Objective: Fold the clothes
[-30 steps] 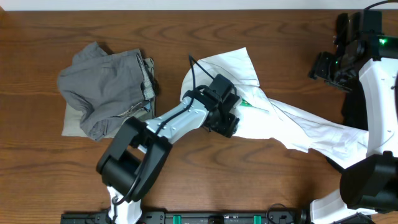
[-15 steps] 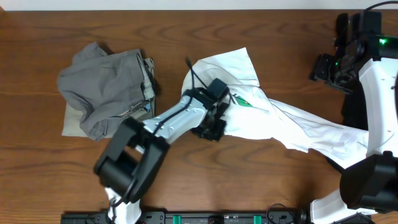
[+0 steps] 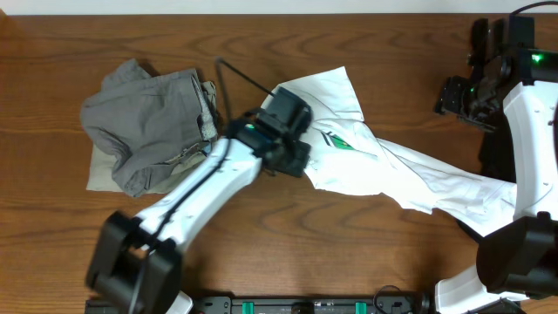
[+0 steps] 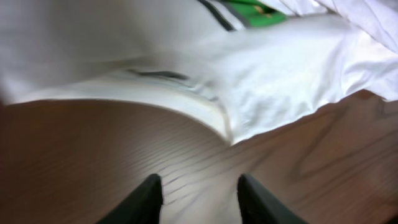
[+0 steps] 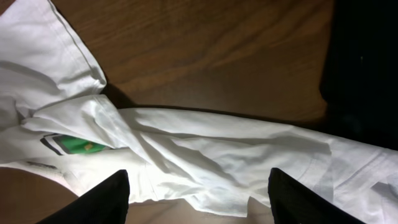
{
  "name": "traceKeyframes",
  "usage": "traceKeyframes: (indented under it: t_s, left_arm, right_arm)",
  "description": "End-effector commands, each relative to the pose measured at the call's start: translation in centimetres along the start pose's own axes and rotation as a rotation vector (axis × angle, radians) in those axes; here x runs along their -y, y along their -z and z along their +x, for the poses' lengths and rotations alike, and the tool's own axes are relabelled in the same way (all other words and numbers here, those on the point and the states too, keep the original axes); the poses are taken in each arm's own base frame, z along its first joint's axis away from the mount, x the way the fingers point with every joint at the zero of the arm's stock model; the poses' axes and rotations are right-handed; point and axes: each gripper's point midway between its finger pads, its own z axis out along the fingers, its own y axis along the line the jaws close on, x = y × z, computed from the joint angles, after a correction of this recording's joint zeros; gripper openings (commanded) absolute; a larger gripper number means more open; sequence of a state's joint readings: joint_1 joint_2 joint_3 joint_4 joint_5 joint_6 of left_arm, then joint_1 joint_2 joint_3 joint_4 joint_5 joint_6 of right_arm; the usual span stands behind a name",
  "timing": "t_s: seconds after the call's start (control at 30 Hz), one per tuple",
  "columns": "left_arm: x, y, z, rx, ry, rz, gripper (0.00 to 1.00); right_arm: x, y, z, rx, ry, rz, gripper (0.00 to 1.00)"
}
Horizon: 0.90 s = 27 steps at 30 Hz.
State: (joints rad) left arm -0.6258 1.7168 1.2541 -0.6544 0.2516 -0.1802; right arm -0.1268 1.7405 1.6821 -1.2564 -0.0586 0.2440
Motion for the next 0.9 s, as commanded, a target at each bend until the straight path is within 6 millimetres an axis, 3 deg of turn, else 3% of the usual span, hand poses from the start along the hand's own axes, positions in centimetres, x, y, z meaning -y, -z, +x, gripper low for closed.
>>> traceKeyframes:
  t_s: [0.0, 0.2, 0.53, 0.63, 0.8, 0.87]
  left_arm:
    - [0.9, -3.2, 1.3, -0.078, 0.002, 0.007, 0.49]
    - [1.5, -7.3, 2.4, -0.136, -0.020, 0.016, 0.58]
    - [2.4, -10.7, 3.2, -0.158, -0.059, 0.023, 0.60]
    - [2.7, -11.3, 4.1, -0.186, -0.071, 0.020, 0.46]
    - [2.7, -11.0, 4.5, -0.202, -0.073, 0.011, 0.06]
    - [2.2, -10.2, 4.8, -0.226, -0.057, -0.001, 0.06]
  right_arm:
    - [0.3, 0.2, -0.1, 0.005, 0.010, 0.009, 0.70]
    - [0.3, 0.1, 0.1, -0.005, 0.009, 0.011, 0.70]
    - [0.4, 0.2, 0.2, -0.010, 0.009, 0.012, 0.71]
    - [0.4, 0.2, 0.2, -0.010, 0.009, 0.013, 0.71]
    - [0.4, 0.2, 0.3, -0.010, 0.009, 0.013, 0.71]
    - [0.4, 0.2, 0.2, -0.010, 0.009, 0.014, 0.71]
